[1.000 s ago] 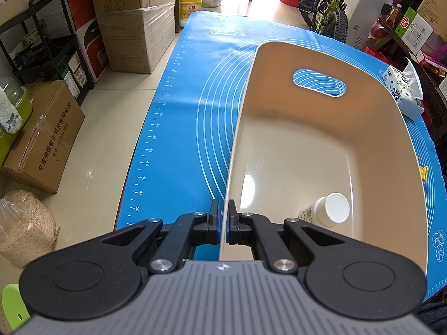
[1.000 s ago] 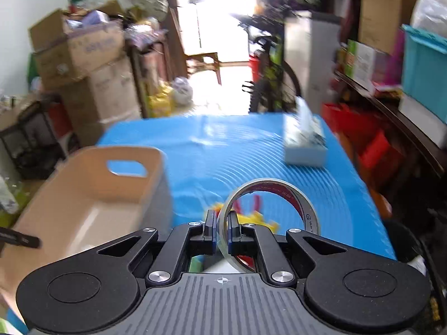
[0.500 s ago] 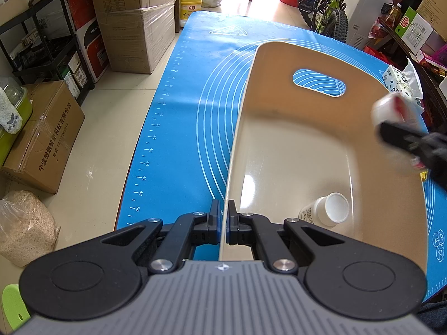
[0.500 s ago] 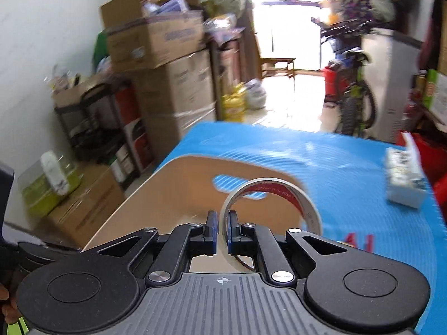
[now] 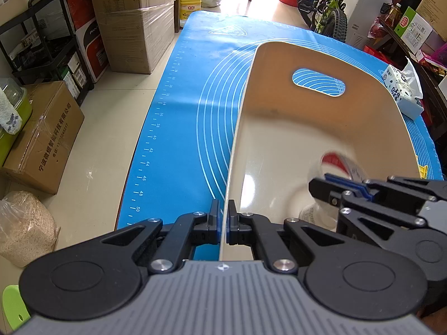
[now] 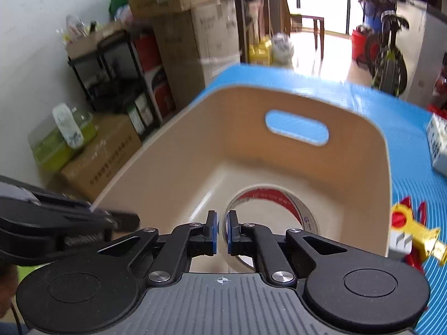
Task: Organize rigid objects
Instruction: 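Carry the tape roll into the basket and release it with the right gripper, then move the right gripper to the white square charger and close on it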
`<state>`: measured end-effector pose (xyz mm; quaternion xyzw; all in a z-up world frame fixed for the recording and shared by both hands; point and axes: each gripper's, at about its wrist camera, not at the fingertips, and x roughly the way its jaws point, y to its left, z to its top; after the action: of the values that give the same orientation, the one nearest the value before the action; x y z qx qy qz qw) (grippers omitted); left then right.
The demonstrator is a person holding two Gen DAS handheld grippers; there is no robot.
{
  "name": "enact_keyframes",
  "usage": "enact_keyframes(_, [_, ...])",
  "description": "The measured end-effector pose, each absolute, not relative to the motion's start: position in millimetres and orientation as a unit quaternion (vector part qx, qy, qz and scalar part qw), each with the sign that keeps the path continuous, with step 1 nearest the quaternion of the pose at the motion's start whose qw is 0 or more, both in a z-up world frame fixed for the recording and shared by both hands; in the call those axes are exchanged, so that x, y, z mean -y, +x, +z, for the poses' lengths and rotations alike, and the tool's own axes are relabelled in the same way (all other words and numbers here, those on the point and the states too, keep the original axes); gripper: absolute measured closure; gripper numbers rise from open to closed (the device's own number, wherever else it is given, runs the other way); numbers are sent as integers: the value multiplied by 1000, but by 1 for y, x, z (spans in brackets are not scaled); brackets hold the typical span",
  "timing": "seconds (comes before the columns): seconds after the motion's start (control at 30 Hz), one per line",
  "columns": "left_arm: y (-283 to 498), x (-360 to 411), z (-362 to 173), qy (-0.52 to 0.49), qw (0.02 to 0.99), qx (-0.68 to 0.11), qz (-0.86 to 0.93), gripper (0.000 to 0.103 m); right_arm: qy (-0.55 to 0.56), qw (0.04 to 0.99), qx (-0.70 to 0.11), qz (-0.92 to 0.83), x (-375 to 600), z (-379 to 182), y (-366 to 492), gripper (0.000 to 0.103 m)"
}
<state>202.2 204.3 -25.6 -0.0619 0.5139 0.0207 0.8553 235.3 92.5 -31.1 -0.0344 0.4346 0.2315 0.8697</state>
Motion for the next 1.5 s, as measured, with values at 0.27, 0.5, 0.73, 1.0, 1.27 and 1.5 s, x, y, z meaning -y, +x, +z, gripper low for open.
enact_keyframes(0.27, [202,-205,-25,-61,855,-514,21,98,-17,867,-447,219,-79,-36,234,58])
enact_keyframes(0.5, [202,-205,-25,-61,855,-514,20,98,7,885,-412,216,-59,-15,225,43])
enact_keyframes(0.73, [202,-205,-25,-62,855,-514,20,98,22,911,-367,187,-20,15,214,37])
enact_keyframes(1.0, [202,-205,-25,-61,855,-514,21,98,34,930,-348,112,43,21,204,35])
enact_keyframes(1.27, [202,-205,-25,-62,855,-514,20,98,32,928,-368,54,88,-12,199,34])
enact_keyframes(1.5, [202,-205,-25,-62,855,-514,20,98,21,908,-412,71,88,-53,201,31])
